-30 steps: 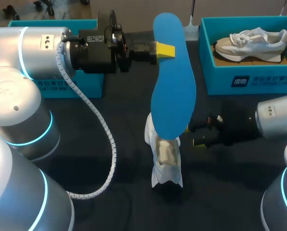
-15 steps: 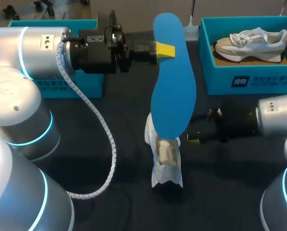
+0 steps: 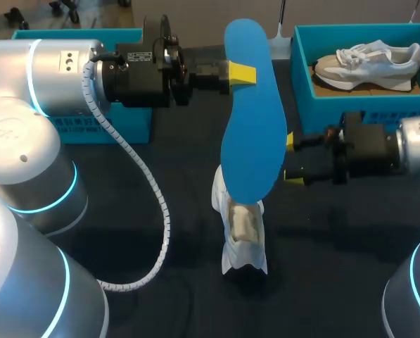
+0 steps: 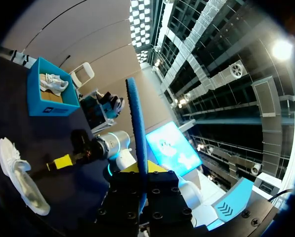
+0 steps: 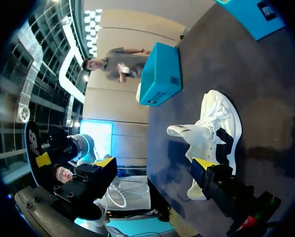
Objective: Take the shoe out of the shoebox, open the shoe tongue, remove and reinsert the insole, then place the shoe into the shoebox
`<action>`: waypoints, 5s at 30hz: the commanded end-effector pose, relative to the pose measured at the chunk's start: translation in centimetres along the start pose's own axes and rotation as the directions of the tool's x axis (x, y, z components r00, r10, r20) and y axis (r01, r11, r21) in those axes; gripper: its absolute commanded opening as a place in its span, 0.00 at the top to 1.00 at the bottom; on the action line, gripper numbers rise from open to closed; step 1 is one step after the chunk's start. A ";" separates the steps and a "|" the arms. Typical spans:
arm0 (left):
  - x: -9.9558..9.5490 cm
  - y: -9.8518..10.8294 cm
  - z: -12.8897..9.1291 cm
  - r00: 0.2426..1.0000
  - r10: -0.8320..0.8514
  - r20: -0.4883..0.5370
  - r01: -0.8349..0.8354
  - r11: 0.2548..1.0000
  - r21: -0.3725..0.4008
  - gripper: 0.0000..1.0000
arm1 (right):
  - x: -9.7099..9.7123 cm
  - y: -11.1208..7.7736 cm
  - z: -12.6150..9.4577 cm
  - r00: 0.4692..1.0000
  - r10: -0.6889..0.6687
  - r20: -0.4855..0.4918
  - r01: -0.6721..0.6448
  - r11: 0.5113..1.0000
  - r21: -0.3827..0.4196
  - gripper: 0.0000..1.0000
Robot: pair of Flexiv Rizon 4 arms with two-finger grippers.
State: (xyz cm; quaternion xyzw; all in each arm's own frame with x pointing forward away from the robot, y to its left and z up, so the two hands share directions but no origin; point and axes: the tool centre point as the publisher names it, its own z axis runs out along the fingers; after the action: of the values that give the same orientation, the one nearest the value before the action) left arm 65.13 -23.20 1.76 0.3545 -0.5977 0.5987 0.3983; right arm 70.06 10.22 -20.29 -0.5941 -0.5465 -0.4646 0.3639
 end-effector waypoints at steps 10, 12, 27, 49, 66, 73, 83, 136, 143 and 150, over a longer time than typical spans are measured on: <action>-0.1 0.2 0.0 1.000 0.001 0.000 -0.001 1.000 0.003 1.00 | 1.4 -0.2 -2.6 0.995 -0.020 -0.097 0.019 1.000 -0.011 0.00; -0.1 0.2 0.0 1.000 0.001 0.000 -0.001 1.000 0.003 1.00 | 1.4 -0.2 -2.6 0.995 -0.020 -0.097 0.019 1.000 -0.011 0.00; -0.1 0.2 0.0 1.000 0.001 0.000 -0.001 1.000 0.003 1.00 | 1.4 -0.2 -2.6 0.995 -0.020 -0.097 0.019 1.000 -0.011 0.00; -3.9 2.8 -2.8 0.391 0.920 -0.001 -0.920 0.391 -0.034 1.00 | 1.4 -0.2 -2.6 0.995 -0.020 -0.097 0.019 1.000 -0.011 0.00; -3.4 2.5 -2.7 0.351 0.936 0.005 -0.933 0.350 -0.078 1.00 | 1.4 -0.2 -2.6 0.995 -0.020 -0.097 0.019 1.000 -0.011 0.00; -6.0 2.8 -3.0 -0.004 0.996 -0.092 -0.999 -0.001 0.038 1.00 | 1.4 -0.2 -2.6 0.995 -0.020 -0.097 0.019 1.000 -0.011 0.00; -7.9 2.8 -2.9 -0.489 0.869 -0.076 -0.868 -0.477 0.139 1.00 | 1.4 -0.2 -2.6 0.995 -0.020 -0.097 0.019 1.000 -0.011 0.00; -16.7 7.3 -2.9 -0.938 0.337 -0.086 -0.340 -0.940 0.021 1.00 | 3.4 0.5 -0.5 0.984 0.045 -0.174 -0.033 0.997 0.070 0.00; -17.0 7.0 -1.5 -0.945 0.317 -0.078 -0.319 -0.948 0.015 1.00 | 4.0 0.4 1.1 0.979 0.040 -0.198 -0.023 0.996 0.089 0.00; -17.3 7.0 0.1 -0.952 0.303 -0.052 -0.303 -0.953 -0.011 1.00 | 4.7 0.1 2.3 0.976 0.040 -0.216 -0.018 0.995 0.102 0.50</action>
State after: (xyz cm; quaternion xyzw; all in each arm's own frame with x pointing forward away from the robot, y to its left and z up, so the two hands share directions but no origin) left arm 66.17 -22.58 -16.43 -0.5538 -0.4590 0.4670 -0.5142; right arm 69.99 13.00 -16.26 -0.5289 -0.5172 -0.4943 0.4565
